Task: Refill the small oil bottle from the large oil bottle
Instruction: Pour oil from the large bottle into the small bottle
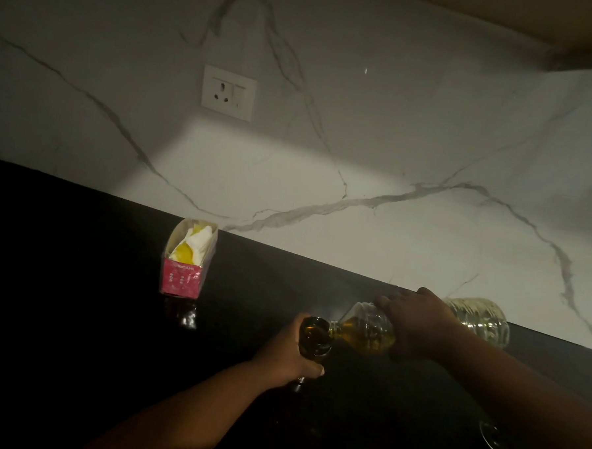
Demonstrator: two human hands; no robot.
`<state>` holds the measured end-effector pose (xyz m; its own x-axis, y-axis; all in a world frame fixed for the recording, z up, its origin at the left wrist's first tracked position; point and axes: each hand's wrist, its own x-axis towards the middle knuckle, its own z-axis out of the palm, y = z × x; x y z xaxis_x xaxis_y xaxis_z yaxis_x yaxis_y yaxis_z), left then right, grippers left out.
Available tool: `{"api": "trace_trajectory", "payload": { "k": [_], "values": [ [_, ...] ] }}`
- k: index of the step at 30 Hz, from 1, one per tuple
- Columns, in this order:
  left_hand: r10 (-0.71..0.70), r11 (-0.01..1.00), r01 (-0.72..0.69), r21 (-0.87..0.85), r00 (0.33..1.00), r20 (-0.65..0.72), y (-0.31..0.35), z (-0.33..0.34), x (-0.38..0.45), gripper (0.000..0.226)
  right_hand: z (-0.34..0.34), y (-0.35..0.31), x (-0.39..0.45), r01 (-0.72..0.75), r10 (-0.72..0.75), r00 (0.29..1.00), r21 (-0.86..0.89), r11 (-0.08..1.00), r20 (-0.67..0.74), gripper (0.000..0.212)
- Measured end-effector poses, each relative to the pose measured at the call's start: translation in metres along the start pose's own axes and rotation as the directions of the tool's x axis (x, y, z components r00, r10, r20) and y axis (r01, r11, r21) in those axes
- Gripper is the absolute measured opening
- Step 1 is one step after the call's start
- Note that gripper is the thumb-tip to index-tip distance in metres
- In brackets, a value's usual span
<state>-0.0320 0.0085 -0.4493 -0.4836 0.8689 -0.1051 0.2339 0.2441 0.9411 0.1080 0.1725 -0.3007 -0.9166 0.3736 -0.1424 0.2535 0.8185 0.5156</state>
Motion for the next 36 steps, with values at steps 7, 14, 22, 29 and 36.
{"api": "trace_trajectory", "payload": {
  "k": [7, 14, 22, 29, 36],
  "values": [
    [-0.022, 1.000, 0.022, 0.004, 1.000, 0.004, 0.0007, 0.0002, 0.0003, 0.091, 0.0018, -0.0001, -0.0006, -0.003, 0.003, 1.000, 0.001, 1.000, -0.018, 0.077],
    [-0.004, 1.000, 0.004, 0.012, 1.000, 0.004, 0.0008, -0.0005, -0.0008, 0.090, 0.0022, -0.0001, -0.0005, -0.005, 0.005, 1.000, 0.015, 1.000, -0.022, 0.079],
    [-0.013, 1.000, 0.012, 0.007, 1.000, 0.014, 0.0002, 0.0001, 0.0005, 0.092, 0.0038, 0.0006, 0.0006, -0.006, 0.006, 1.000, 0.000, 1.000, -0.014, 0.081],
    [0.005, 1.000, -0.005, -0.021, 1.000, -0.001, 0.0001, 0.0014, 0.0000, 0.098, 0.0041, 0.0006, -0.0009, -0.008, 0.008, 1.000, 0.010, 1.000, -0.026, 0.079],
    [0.002, 1.000, -0.002, -0.022, 1.000, 0.003, -0.0004, 0.0005, -0.0006, 0.096, 0.0023, -0.0002, -0.0018, -0.010, 0.010, 1.000, 0.015, 1.000, -0.004, 0.080]
  ]
}}
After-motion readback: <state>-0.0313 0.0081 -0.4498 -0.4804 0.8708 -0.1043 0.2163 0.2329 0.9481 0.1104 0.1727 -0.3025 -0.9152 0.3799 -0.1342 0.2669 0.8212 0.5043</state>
